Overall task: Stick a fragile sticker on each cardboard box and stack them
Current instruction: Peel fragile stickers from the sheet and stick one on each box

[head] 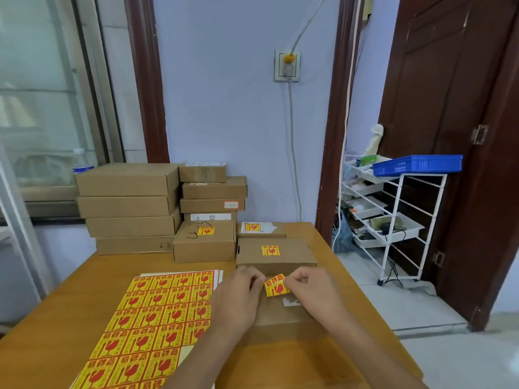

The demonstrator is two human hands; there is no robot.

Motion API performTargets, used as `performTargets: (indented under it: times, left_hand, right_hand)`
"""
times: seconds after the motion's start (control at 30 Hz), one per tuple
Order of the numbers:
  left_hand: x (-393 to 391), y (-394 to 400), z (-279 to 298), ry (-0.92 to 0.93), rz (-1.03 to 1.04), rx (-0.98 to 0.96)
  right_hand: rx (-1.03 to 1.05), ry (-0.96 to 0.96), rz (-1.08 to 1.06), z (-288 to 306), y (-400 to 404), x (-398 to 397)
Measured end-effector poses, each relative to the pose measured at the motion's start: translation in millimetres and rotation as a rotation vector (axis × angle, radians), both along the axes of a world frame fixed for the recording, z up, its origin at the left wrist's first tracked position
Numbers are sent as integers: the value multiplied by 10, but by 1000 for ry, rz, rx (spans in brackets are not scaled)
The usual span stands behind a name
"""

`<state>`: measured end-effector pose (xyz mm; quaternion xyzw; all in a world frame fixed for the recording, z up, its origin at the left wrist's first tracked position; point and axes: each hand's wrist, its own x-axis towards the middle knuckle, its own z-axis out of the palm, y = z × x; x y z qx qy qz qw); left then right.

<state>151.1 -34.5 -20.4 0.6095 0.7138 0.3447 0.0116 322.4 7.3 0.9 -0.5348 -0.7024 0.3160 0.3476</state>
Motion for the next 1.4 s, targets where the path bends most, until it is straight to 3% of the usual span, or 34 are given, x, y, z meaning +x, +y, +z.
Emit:
performTargets:
  times: [0.4,0.63,0.97,1.4]
  left_hand:
    - [31,-53,48,-38,9,7]
    - [39,-68,66,13,-2,4]
    - [44,-81,54,-9,-5,-4]
    - [59,-81,77,-12,6,-21]
  right_hand:
    - [-31,-65,115,28,12,29]
    - [-21,-272,204,153,92,25]
    - [-136,-224,285,175,156,85]
    - [-110,-344,306,175,224,63]
